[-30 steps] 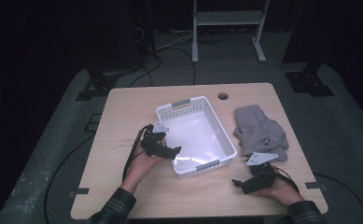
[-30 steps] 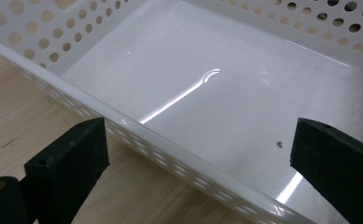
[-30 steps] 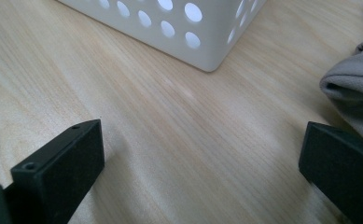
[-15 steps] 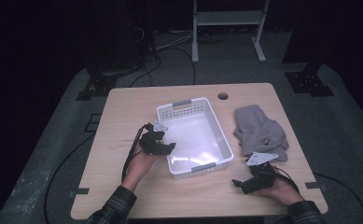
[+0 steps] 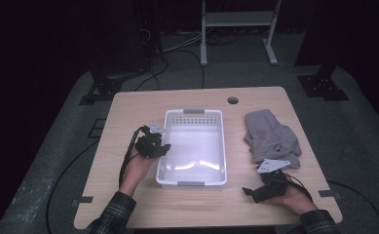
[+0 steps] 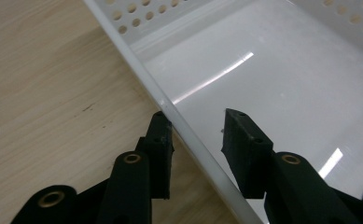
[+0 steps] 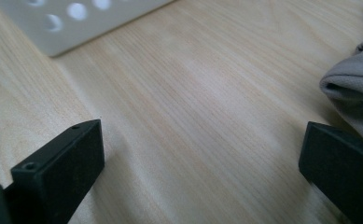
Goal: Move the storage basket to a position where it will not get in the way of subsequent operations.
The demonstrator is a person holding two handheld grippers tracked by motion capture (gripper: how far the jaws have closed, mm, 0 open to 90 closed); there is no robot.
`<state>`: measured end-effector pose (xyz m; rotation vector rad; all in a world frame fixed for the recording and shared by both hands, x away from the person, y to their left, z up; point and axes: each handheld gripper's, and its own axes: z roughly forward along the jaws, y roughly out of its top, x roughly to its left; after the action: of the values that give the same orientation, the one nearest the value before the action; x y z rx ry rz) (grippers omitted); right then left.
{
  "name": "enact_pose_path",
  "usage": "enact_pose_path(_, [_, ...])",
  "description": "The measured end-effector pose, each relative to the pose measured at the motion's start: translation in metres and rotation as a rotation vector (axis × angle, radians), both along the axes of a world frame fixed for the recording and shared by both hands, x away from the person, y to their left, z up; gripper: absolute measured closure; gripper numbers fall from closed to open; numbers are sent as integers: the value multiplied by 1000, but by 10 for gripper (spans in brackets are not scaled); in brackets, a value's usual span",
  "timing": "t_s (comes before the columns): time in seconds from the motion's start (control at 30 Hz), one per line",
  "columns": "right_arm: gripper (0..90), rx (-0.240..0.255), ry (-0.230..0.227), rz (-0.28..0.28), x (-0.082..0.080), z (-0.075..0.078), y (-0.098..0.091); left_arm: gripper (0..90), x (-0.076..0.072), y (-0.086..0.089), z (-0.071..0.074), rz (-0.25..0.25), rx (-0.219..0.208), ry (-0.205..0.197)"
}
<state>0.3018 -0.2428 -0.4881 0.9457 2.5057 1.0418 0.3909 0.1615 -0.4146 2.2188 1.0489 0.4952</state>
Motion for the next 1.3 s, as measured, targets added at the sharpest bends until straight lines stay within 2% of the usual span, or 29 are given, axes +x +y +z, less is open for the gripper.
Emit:
enact_pose_path(0.3, [0, 0, -1, 0, 0, 0, 0, 725, 5, 15, 2, 30, 14, 11])
enact_pose_path(0.43, [0, 0, -1, 0, 0, 0, 0, 761, 8, 25, 2, 42, 4, 9])
enact_pose_path(0.47, [0, 0, -1, 0, 0, 0, 0, 755, 8, 25, 2, 42, 4, 9])
enact_pose_path(0.57, [0, 0, -1, 1, 0, 0, 0, 649, 8, 29, 3, 48, 3, 4])
enact_pose_path(0.6, [0, 0, -1, 1, 0, 0, 0, 649, 7, 30, 3, 50, -4, 4])
enact_pose_path(0.63, [0, 1, -1, -1, 0, 0, 0, 600, 3, 33, 6, 40, 2, 10])
enact_pose_path(0.7, [0, 1, -1, -2, -1, 0, 0, 567, -2, 36, 8, 43, -2, 9])
enact_pose_path(0.87, [0, 0, 0, -2, -1, 0, 0, 548, -14, 43, 11, 45, -15, 7])
enact_pose_path(0.97, [0, 0, 0, -3, -1, 0, 0, 543, -24, 46, 11, 43, -17, 18])
enact_pose_path(1.0, [0, 0, 0, -4, -1, 0, 0, 544, -31, 48, 10, 40, -17, 26])
enact_pose_path(1.17, [0, 0, 0, -4, -1, 0, 0, 577, -42, 49, 6, 34, -6, 45])
enact_pose_path(1.2, [0, 0, 0, -4, -1, 0, 0, 577, -44, 48, 6, 33, 5, 51])
enact_pose_path(1.27, [0, 0, 0, -4, -1, 0, 0, 632, -47, 47, 4, 31, 23, 56])
enact_pose_path(1.3, [0, 0, 0, -4, -1, 0, 0, 655, -47, 46, 3, 31, 52, 62])
